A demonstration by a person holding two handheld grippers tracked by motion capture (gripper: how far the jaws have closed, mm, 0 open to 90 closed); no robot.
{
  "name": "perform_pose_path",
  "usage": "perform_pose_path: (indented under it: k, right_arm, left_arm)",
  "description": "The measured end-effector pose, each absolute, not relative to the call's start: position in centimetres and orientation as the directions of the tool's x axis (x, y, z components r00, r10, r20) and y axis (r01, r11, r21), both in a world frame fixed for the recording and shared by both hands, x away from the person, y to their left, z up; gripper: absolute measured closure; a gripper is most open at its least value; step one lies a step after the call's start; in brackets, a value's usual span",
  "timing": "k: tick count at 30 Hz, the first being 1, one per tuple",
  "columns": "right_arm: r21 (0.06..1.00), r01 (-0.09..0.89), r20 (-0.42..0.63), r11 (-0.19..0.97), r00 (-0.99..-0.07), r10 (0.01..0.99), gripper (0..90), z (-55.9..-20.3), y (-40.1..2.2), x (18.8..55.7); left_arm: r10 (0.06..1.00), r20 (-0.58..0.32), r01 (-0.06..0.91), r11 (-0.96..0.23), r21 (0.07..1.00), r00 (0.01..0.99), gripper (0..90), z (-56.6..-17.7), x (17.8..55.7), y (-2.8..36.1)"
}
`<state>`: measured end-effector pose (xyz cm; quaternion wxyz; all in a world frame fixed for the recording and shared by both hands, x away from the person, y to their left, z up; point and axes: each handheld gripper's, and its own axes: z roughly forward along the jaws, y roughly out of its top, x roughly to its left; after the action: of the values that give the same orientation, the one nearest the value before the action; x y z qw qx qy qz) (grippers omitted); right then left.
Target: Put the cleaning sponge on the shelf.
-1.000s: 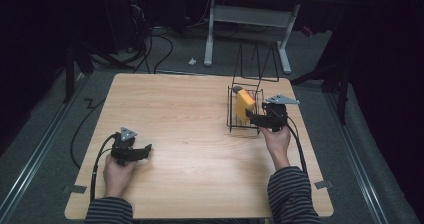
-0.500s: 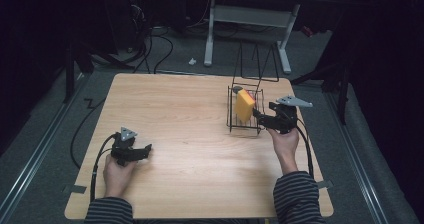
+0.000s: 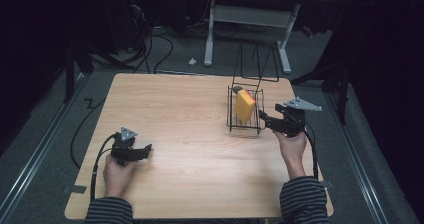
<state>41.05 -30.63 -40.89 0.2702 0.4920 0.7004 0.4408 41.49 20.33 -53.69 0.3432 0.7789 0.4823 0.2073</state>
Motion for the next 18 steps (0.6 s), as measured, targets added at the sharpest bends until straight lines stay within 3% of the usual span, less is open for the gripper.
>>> perform_pose_path:
  k: [18]
  right_arm:
    - [0.899,0.432,0.088,0.075,-0.344,0.935,29.4,-40.8,-32.9,38.0]
  left_arm:
    - [0.894,-0.008,0.609,-0.3,0.735,0.449,22.0,-53.7,41.5,20.3]
